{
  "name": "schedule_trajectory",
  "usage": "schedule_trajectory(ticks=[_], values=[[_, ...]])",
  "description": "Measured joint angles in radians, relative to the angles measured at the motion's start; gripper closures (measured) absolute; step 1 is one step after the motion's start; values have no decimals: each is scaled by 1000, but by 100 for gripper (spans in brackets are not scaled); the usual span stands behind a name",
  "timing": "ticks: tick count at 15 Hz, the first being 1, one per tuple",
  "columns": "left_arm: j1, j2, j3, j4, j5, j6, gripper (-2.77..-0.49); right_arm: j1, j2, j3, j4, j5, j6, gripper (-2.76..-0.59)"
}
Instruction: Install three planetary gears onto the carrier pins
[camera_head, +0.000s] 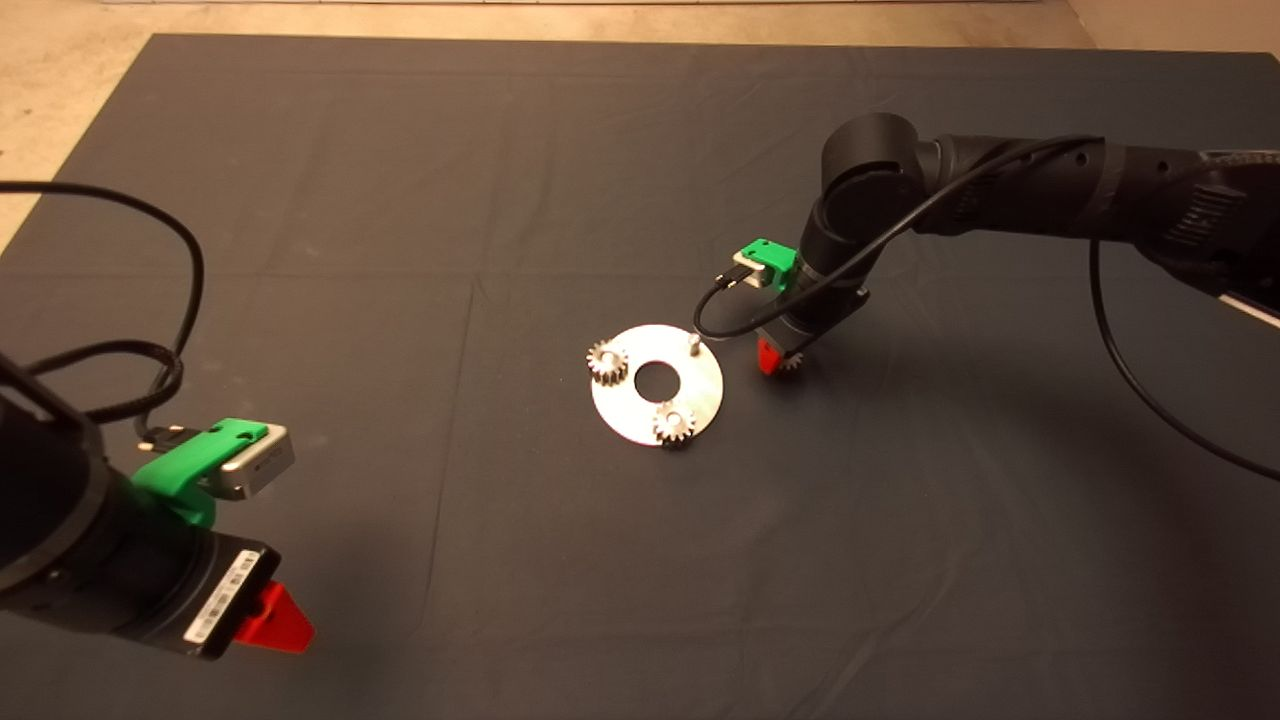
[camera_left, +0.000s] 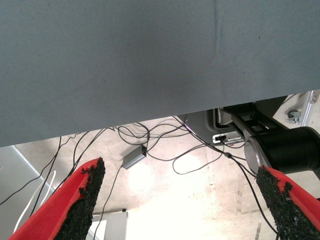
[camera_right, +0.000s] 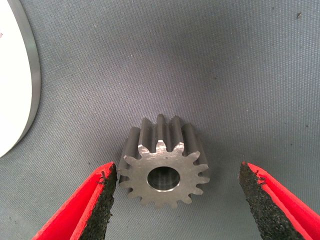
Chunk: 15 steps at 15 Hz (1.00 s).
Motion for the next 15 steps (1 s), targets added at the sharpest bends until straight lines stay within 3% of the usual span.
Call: schedule_trajectory(ticks=[6,7,15], values=[[0,0,0,0,0,0,-217,0,0,0,0,0,3,-165],[0,0,0,0,0,0,-217,0,0,0,1,1,3,-153],[0,2,0,0,0,0,-217,0,0,0,5,2,16,-152]])
